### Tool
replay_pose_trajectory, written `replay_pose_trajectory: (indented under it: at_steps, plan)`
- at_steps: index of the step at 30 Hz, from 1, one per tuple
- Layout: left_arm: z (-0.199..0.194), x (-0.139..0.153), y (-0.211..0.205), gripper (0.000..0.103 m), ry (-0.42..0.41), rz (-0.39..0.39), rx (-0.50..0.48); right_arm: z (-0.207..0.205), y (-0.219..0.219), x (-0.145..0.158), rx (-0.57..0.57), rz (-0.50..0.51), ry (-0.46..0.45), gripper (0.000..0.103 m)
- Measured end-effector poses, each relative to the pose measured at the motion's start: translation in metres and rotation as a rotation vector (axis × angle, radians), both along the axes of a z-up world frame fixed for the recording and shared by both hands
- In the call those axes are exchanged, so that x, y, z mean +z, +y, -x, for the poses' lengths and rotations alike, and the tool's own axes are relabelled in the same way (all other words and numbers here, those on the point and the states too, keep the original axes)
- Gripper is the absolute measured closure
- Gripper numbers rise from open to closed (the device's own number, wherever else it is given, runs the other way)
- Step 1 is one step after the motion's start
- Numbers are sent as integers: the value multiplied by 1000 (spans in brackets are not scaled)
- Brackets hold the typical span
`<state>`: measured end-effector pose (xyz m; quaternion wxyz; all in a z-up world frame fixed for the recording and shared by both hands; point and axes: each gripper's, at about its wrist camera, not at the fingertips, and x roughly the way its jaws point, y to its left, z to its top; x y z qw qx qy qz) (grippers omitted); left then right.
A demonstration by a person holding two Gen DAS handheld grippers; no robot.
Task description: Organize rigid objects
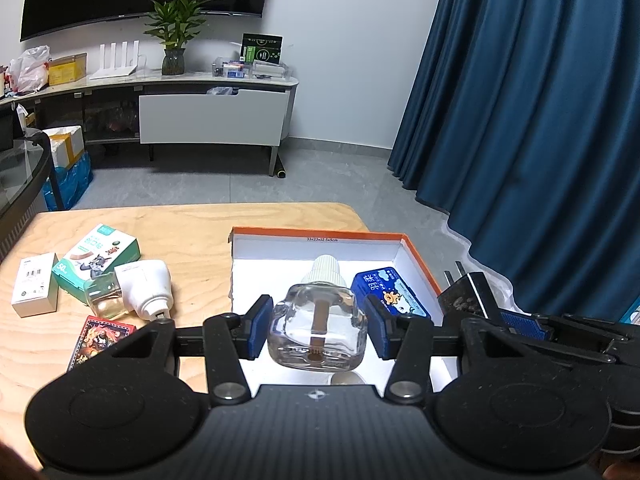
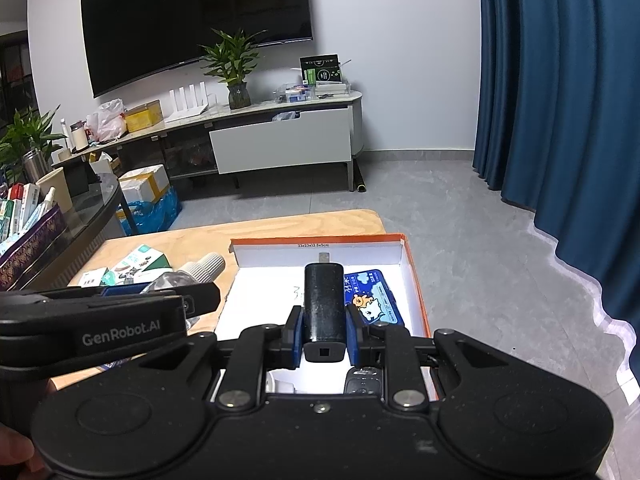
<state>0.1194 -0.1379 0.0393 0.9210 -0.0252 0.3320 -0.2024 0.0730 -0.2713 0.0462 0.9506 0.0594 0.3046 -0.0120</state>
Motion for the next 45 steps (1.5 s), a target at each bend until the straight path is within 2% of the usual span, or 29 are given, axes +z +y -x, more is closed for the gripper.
replay_pose_trajectory:
  at_steps: [23,39,40,41,42,43,45]
  plan:
    - [-14,-14,-1,53,41,-14,-11,-20,0,-11,17,-14,78,77]
    - [-76,-32,-26,53,104,-28,-102,-50,8,-36,36,-14,151,76]
    - [-80,-33,-28,53,114,-26,-107,-51,8,-36,33,-10,145,73]
    - [-83,-34,-31,53,117,-23,-113,-51,7,-35,31,-11,132,62]
    - [-85,-35,-33,54,116,-22,-120,-50,5,-34,28,-17,120,56]
    - [-88,-35,-35,54,115,-19,-122,-48,3,-33,23,-22,108,53]
    - [-93,-34,-39,55,109,-7,-121,-45,-2,-31,4,-27,93,53]
